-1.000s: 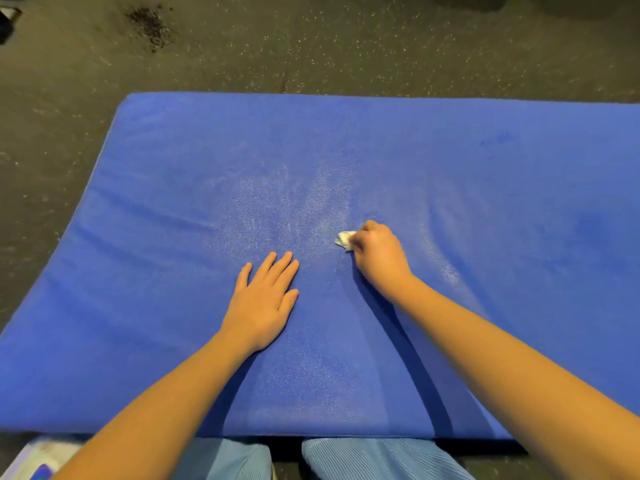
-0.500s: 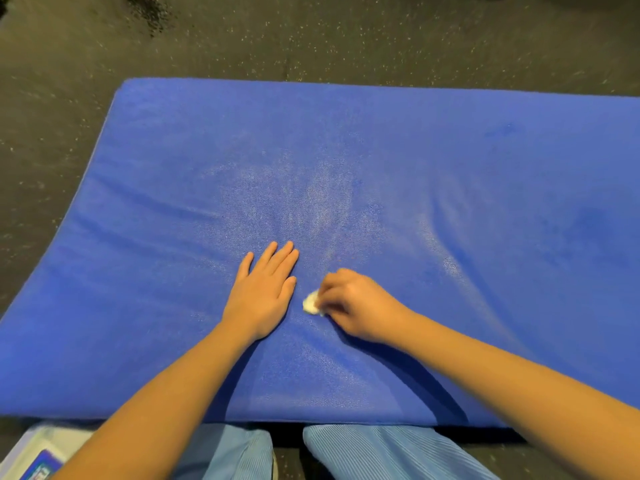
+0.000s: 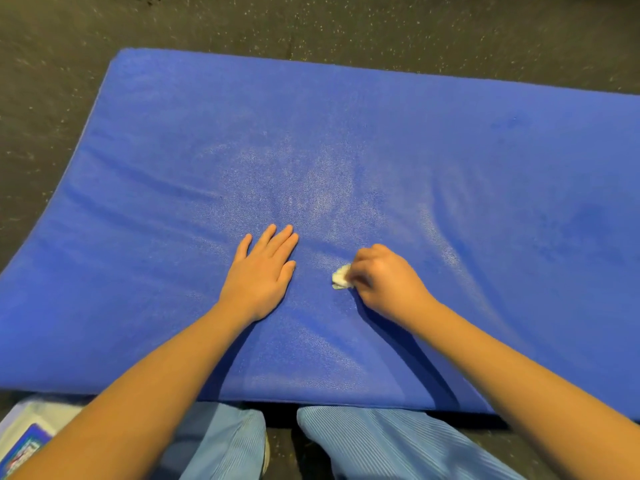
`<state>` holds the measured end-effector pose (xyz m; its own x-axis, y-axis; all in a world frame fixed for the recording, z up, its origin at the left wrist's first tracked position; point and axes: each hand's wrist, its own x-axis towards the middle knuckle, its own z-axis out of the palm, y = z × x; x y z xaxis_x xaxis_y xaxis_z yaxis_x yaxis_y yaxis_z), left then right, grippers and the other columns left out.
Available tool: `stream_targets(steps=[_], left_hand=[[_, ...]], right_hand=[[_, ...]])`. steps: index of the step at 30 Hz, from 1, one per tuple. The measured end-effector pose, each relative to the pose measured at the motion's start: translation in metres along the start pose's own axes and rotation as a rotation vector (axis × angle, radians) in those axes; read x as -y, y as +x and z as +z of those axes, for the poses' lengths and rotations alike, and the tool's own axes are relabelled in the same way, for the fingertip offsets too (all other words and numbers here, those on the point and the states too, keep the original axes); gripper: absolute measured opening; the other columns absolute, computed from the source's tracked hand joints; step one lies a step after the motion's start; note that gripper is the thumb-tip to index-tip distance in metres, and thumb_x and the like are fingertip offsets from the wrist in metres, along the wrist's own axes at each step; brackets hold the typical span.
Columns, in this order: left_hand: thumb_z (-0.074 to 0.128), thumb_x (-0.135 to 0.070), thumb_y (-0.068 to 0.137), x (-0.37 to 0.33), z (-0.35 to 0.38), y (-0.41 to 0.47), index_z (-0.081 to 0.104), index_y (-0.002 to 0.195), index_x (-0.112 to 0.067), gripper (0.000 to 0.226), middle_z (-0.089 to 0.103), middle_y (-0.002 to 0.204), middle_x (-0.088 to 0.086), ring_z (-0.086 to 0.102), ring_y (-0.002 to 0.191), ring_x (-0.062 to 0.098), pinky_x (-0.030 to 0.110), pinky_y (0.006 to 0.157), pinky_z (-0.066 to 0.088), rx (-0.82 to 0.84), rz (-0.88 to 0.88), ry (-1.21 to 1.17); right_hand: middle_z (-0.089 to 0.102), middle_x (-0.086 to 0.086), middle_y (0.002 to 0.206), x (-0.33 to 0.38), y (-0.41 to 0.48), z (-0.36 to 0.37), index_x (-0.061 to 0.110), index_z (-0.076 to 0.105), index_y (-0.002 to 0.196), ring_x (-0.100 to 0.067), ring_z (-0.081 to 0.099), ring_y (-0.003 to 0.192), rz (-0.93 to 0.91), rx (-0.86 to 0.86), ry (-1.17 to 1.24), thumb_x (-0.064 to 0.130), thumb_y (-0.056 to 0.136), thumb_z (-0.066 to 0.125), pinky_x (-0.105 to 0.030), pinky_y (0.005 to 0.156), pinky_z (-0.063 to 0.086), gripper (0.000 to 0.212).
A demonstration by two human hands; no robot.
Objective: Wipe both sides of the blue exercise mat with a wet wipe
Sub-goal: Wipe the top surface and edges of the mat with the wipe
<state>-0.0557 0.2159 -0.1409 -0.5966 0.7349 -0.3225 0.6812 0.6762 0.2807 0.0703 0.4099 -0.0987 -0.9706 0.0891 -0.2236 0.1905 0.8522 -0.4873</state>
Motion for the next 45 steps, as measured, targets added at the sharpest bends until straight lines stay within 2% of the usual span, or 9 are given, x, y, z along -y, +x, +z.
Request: stream_targets(steps=[6,12,16,20,24,30,37,43,45], left_hand=[[-0.009,-0.055,0.083,-0.003,-0.001,0.000,0.013,0.155,-0.028,0.080,0.004,0.162,-0.014,-0.003,0.149,0.009,0.038,0.119,-0.007,0.010,-0.007,0.005],[-0.008,-0.054,0.084,-0.001,-0.001,0.001,0.012,0.155,-0.027,0.078,0.004,0.162,-0.014,-0.003,0.149,0.009,0.038,0.119,-0.007,0.011,0.000,0.026],[-0.010,-0.055,0.081,-0.002,0.000,0.001,0.013,0.155,-0.027,0.082,0.005,0.162,-0.013,-0.001,0.149,0.011,0.040,0.119,-0.005,0.001,-0.002,0.020],[-0.006,-0.053,0.088,-0.002,-0.001,0.001,0.012,0.155,-0.027,0.074,0.004,0.162,-0.013,-0.003,0.149,0.011,0.040,0.120,-0.006,0.007,-0.007,0.028],[0.006,-0.047,0.093,-0.002,-0.002,0.000,0.012,0.155,-0.027,0.066,0.004,0.162,-0.012,-0.003,0.149,0.011,0.041,0.120,-0.005,0.008,-0.003,0.025],[0.021,-0.039,0.105,-0.001,-0.002,0.000,0.011,0.155,-0.025,0.053,0.004,0.162,-0.010,-0.003,0.150,0.013,0.042,0.120,-0.005,0.005,-0.006,0.033],[0.026,-0.037,0.105,-0.006,-0.006,-0.001,0.015,0.155,-0.023,0.054,0.007,0.163,-0.008,-0.001,0.150,0.015,0.043,0.120,-0.004,-0.003,-0.020,0.030],[0.027,-0.036,0.105,-0.019,-0.013,0.000,0.015,0.155,-0.019,0.055,0.006,0.163,-0.005,-0.001,0.150,0.018,0.045,0.119,-0.002,0.041,-0.091,0.001],[0.028,-0.040,0.104,-0.032,-0.010,-0.003,0.014,0.155,-0.017,0.058,0.004,0.163,-0.004,-0.003,0.150,0.020,0.047,0.119,-0.004,0.052,-0.147,-0.038]], right_hand=[[0.069,0.001,0.091,0.024,-0.038,-0.008,0.015,0.076,0.086,-0.018,0.061,0.087,-0.153,0.346,0.266,0.005,0.079,0.066,-0.028,0.077,0.048,0.016],[0.067,-0.002,0.088,0.024,-0.038,-0.009,0.014,0.075,0.085,-0.022,0.062,0.083,-0.143,0.188,0.215,0.011,0.080,0.063,-0.036,0.074,0.051,0.014],[0.068,-0.003,0.092,0.059,-0.028,0.008,0.013,0.076,0.090,-0.023,0.060,0.085,-0.289,0.327,0.284,0.006,0.082,0.065,-0.033,0.076,0.048,0.015],[0.067,0.005,0.091,0.025,-0.049,-0.017,0.017,0.077,0.086,-0.007,0.061,0.086,-0.125,0.451,0.335,0.008,0.082,0.069,-0.021,0.081,0.047,0.013],[0.060,0.016,0.082,0.011,-0.062,-0.026,0.018,0.077,0.085,-0.002,0.059,0.079,-0.037,0.414,0.322,0.010,0.081,0.071,-0.016,0.074,0.044,0.011],[0.063,0.000,0.090,0.062,-0.052,-0.004,0.015,0.076,0.094,-0.015,0.059,0.082,-0.197,0.408,0.353,0.010,0.084,0.068,-0.024,0.077,0.045,0.014],[0.060,0.012,0.081,0.005,-0.099,-0.022,0.020,0.077,0.084,-0.004,0.057,0.068,0.116,0.277,0.450,0.009,0.078,0.071,-0.013,0.062,0.039,0.014],[0.057,0.013,0.084,0.032,-0.099,-0.008,0.015,0.076,0.089,0.006,0.055,0.074,-0.035,0.269,0.468,0.018,0.080,0.065,-0.007,0.067,0.037,0.014],[0.055,0.010,0.080,0.012,-0.086,-0.005,0.015,0.076,0.085,-0.003,0.056,0.071,0.071,0.073,0.404,0.017,0.080,0.065,-0.017,0.067,0.041,0.012]])
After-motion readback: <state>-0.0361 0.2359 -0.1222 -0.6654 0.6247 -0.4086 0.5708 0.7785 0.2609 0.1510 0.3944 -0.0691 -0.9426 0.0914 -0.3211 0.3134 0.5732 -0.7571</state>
